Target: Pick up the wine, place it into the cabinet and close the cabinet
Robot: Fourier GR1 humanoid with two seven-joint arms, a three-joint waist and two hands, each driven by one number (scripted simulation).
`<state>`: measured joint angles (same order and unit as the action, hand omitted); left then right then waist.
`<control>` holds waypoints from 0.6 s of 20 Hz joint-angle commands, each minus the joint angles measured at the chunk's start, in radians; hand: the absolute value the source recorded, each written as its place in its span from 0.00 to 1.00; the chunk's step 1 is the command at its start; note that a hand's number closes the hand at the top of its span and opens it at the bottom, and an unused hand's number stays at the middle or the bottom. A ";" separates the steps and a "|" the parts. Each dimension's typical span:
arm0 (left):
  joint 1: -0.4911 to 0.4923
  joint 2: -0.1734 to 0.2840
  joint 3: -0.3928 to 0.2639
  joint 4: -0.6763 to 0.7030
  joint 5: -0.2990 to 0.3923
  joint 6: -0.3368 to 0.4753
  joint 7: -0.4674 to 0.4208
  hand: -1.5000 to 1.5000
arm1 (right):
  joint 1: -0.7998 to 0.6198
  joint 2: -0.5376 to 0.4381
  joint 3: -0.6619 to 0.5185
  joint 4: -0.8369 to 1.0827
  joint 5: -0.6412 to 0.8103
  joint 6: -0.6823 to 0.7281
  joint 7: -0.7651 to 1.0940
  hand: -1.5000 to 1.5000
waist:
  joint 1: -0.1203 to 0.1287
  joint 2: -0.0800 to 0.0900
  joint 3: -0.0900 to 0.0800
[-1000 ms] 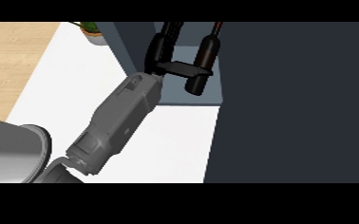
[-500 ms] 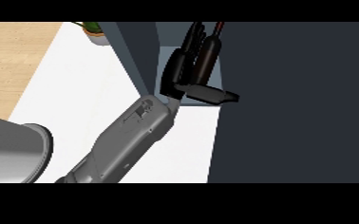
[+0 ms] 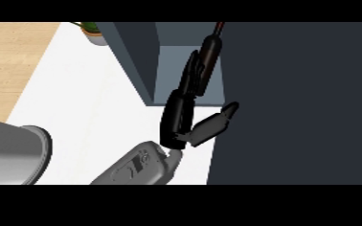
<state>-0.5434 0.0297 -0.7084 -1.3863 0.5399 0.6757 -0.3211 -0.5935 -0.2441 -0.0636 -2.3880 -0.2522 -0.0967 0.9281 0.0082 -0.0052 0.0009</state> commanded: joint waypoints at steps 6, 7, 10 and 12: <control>0.234 0.003 -0.162 -0.367 -0.079 0.171 0.039 1.00 | -0.018 -0.022 0.007 -0.085 0.014 -0.045 0.074 0.00 | -0.004 -0.002 -0.001; 0.286 0.039 -0.149 -0.361 -0.058 0.094 0.012 1.00 | -0.013 -0.050 -0.066 -0.042 -0.070 -0.003 0.059 0.00 | -0.006 0.001 -0.001; 0.339 0.041 -0.216 -0.381 -0.089 0.050 -0.024 1.00 | 0.026 -0.014 0.018 -0.073 -0.004 -0.020 0.047 0.00 | -0.008 0.002 -0.001; 0.384 0.120 -0.219 -0.494 -0.077 0.033 0.031 1.00 | 0.008 -0.017 0.022 -0.073 0.010 -0.034 0.053 0.00 | -0.006 0.002 -0.001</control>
<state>-0.2360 0.0999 -0.8944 -1.7848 0.4732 0.7434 -0.3051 -0.5981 -0.2627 -0.0531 -2.3940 -0.2404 -0.1153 0.9501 0.0031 -0.0044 -0.0001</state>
